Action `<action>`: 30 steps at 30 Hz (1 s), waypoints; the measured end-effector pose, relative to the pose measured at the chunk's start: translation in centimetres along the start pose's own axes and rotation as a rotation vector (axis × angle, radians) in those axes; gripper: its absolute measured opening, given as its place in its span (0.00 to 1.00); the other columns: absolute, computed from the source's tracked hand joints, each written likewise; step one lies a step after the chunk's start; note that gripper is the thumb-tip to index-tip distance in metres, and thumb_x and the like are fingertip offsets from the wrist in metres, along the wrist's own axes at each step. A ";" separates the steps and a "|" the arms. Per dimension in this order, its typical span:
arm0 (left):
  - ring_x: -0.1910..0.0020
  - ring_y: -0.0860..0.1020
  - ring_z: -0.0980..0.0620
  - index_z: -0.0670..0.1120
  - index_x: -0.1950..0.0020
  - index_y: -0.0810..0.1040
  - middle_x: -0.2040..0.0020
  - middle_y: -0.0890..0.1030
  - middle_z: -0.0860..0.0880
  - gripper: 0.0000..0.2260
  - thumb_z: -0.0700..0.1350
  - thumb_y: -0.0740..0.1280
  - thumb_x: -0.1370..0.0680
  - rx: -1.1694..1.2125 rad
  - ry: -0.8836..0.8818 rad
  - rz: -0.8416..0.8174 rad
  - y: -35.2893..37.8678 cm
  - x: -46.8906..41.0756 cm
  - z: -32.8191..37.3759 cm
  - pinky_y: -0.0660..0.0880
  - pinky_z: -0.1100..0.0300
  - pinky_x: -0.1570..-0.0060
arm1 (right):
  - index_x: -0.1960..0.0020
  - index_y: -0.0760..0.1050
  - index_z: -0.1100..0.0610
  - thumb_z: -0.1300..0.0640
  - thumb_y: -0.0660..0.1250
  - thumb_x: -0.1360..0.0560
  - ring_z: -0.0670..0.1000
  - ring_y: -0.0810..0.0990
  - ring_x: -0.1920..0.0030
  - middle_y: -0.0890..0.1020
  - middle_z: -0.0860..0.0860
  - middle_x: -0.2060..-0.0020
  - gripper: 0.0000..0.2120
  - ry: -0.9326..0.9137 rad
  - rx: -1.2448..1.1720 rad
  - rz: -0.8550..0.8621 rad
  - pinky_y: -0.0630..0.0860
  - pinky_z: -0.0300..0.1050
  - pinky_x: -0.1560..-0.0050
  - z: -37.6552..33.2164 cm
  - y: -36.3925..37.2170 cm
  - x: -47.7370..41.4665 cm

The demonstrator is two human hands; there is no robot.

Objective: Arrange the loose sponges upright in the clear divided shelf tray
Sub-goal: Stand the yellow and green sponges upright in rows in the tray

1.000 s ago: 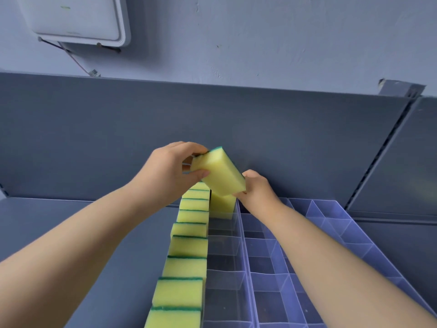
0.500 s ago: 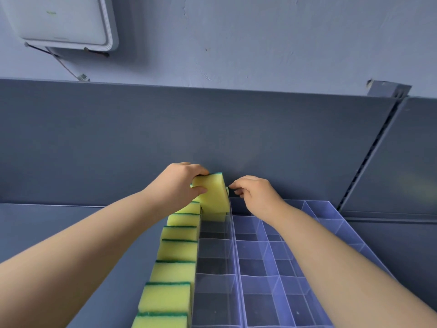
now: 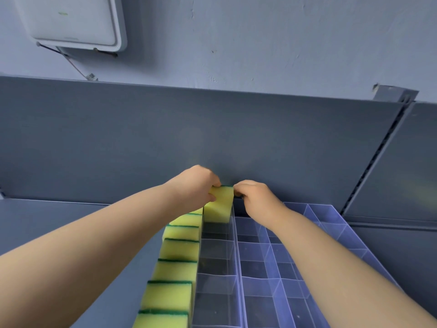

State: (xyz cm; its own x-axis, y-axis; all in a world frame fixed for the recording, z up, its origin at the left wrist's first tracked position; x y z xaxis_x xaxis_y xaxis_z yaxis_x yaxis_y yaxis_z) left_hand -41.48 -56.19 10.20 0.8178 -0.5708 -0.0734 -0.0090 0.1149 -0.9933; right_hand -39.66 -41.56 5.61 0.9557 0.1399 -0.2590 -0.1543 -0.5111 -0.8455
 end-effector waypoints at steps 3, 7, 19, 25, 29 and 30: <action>0.39 0.72 0.45 0.48 0.34 0.74 0.37 0.72 0.47 0.17 0.49 0.64 0.22 -0.091 0.016 -0.072 1.1 -0.3 0.0 0.71 0.53 0.41 | 0.40 0.76 0.59 0.75 0.53 0.28 0.52 0.75 0.44 0.76 0.52 0.42 0.24 0.017 0.015 -0.009 0.71 0.44 0.39 -0.1 0.0 0.2; 0.40 0.70 0.46 0.45 0.38 0.76 0.38 0.69 0.46 0.15 0.50 0.59 0.19 -0.189 0.048 -0.179 2.7 -0.9 0.4 0.71 0.53 0.42 | 0.37 0.74 0.56 0.75 0.52 0.27 0.52 0.74 0.42 0.75 0.51 0.40 0.26 0.047 0.026 -0.033 0.71 0.46 0.38 0.2 0.4 0.3; 0.43 0.72 0.47 0.46 0.42 0.76 0.43 0.73 0.47 0.16 0.53 0.55 0.19 -0.110 0.117 -0.062 2.2 0.5 0.3 0.72 0.52 0.44 | 0.35 0.72 0.55 0.71 0.52 0.24 0.51 0.72 0.41 0.74 0.49 0.38 0.23 0.020 0.109 -0.061 0.70 0.41 0.40 -1.6 -0.1 0.9; 0.39 0.70 0.50 0.54 0.34 0.72 0.39 0.73 0.51 0.15 0.52 0.56 0.19 -0.014 0.194 0.099 -0.5 3.2 0.5 0.73 0.54 0.45 | 0.38 0.74 0.55 0.66 0.54 0.23 0.51 0.74 0.42 0.76 0.49 0.41 0.18 0.018 0.126 -0.024 0.71 0.47 0.41 -4.6 -1.7 2.4; 0.40 0.72 0.51 0.56 0.32 0.69 0.39 0.73 0.53 0.16 0.53 0.55 0.19 0.000 0.249 0.162 -2.3 6.8 0.2 0.74 0.54 0.47 | 0.41 0.77 0.52 0.62 0.57 0.22 0.48 0.74 0.44 0.77 0.45 0.43 0.15 0.054 0.134 0.061 0.72 0.46 0.43 -8.0 -2.8 5.1; 0.40 0.72 0.51 0.57 0.32 0.69 0.39 0.73 0.53 0.16 0.54 0.54 0.19 -0.009 0.263 0.178 -2.7 8.0 0.0 0.74 0.53 0.48 | 0.41 0.77 0.52 0.61 0.58 0.22 0.47 0.75 0.44 0.78 0.45 0.43 0.14 0.064 0.135 0.084 0.72 0.45 0.43 -9.1 -2.9 6.0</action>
State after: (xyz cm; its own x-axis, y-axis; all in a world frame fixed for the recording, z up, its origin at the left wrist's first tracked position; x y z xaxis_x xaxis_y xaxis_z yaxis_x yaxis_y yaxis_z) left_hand -34.93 -61.09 12.27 0.6262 -0.7330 -0.2658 -0.1447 0.2258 -0.9634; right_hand -31.22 -46.97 10.78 0.9514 0.0450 -0.3047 -0.2625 -0.3994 -0.8784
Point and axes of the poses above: each hand's wrist, its own x-axis away from the middle knuckle, its own y-axis out of the palm, z = x × y, the point moved 5 cm from there along -x, towards the middle knuckle
